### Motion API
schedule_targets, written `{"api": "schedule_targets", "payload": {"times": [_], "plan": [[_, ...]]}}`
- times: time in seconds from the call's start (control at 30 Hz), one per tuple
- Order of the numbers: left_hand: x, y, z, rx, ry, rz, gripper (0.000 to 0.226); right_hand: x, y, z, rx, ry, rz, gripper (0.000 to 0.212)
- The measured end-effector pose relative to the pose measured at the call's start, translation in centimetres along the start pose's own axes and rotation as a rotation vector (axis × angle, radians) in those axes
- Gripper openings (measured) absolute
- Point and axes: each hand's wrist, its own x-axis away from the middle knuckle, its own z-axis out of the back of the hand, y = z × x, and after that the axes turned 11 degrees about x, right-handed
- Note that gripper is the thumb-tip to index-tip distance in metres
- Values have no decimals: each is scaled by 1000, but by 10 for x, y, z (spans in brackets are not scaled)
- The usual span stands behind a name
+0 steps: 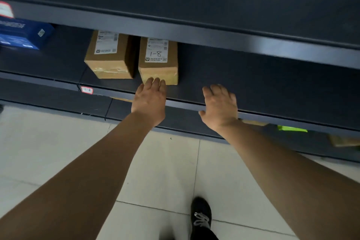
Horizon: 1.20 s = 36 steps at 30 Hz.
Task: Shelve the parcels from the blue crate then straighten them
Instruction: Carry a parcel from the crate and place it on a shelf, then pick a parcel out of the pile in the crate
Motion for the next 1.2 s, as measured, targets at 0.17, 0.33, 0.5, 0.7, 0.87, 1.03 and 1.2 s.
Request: {"api": "schedule_targets", "payload": {"times": [0.17,0.33,0.5,0.7,0.87,1.03,1.2], "plan": [[57,38,34,-41,-25,-173,83,89,24,34,22,-72,-113,65],[112,90,79,-96,9,-378,79,188,58,79,1,-123,-300,61],[165,162,122,-131,28,-576,79,288,100,120,-28,-121,-489,59],[236,268,161,-139,73,-820,69,416,157,160,-44,-109,-706,59],[298,367,186,-103,120,-1009,72,515,205,181,-66,-110,-870,56],[373,479,200,-61,171,-1171,72,623,264,190,-61,-80,-1001,49],[452,592,202,-20,216,-1321,70,738,323,189,-3,-82,-1130,46]]}}
